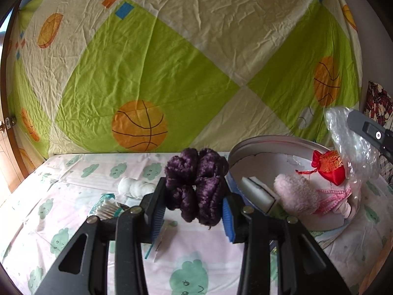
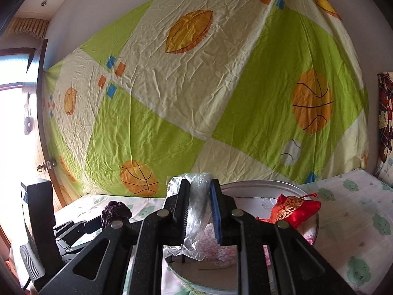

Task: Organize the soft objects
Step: 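Carry the scrunchie with the left tool and plastic bag with the right tool over the tin, then open the right tool to drop the plastic bag into the tin while the left tool lowers the scrunchie, then open the left tool to drop the purple scrunchie into the tin, then move both open tools from the tin toward the cotton roll and swab pack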

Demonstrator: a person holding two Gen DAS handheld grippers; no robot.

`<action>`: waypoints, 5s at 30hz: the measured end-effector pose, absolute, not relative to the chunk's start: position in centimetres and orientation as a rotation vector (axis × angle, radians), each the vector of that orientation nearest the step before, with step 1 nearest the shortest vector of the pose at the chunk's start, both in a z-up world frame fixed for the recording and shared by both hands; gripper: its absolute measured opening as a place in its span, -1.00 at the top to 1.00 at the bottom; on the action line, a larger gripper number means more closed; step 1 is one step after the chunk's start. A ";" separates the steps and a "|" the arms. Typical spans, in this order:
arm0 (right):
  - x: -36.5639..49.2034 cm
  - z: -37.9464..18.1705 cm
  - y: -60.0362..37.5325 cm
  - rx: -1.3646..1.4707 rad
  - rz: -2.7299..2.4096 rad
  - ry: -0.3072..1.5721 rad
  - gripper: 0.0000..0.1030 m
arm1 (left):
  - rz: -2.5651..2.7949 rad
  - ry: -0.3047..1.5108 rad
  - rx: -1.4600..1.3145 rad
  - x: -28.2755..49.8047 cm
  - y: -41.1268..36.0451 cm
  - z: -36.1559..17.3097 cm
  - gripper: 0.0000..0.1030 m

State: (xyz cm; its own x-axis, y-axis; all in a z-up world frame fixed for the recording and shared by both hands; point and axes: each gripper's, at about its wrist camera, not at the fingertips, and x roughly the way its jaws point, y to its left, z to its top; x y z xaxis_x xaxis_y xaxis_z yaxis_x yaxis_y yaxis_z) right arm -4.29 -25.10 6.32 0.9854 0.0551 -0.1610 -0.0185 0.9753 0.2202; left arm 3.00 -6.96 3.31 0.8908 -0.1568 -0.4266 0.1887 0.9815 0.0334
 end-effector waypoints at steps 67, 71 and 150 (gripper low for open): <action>3.4 0.9 -31.8 0.153 -0.156 0.470 0.60 | -0.247 0.565 0.192 7.4 -19.5 0.2 0.02; 3.3 0.9 -31.6 0.154 -0.144 0.473 0.42 | -0.251 0.551 0.161 7.2 -18.7 0.5 -0.96; -5.8 3.4 -21.0 0.142 -0.153 0.193 -0.48 | -0.042 0.493 0.122 3.4 -3.3 0.9 -0.99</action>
State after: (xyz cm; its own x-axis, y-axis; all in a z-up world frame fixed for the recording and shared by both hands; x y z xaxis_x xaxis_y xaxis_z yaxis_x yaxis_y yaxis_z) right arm -5.82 -21.01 3.38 0.9700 -0.1371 -0.2008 0.1643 0.9783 0.1259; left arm 3.45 -3.31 0.91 0.8801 -0.0106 -0.4746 0.0693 0.9919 0.1064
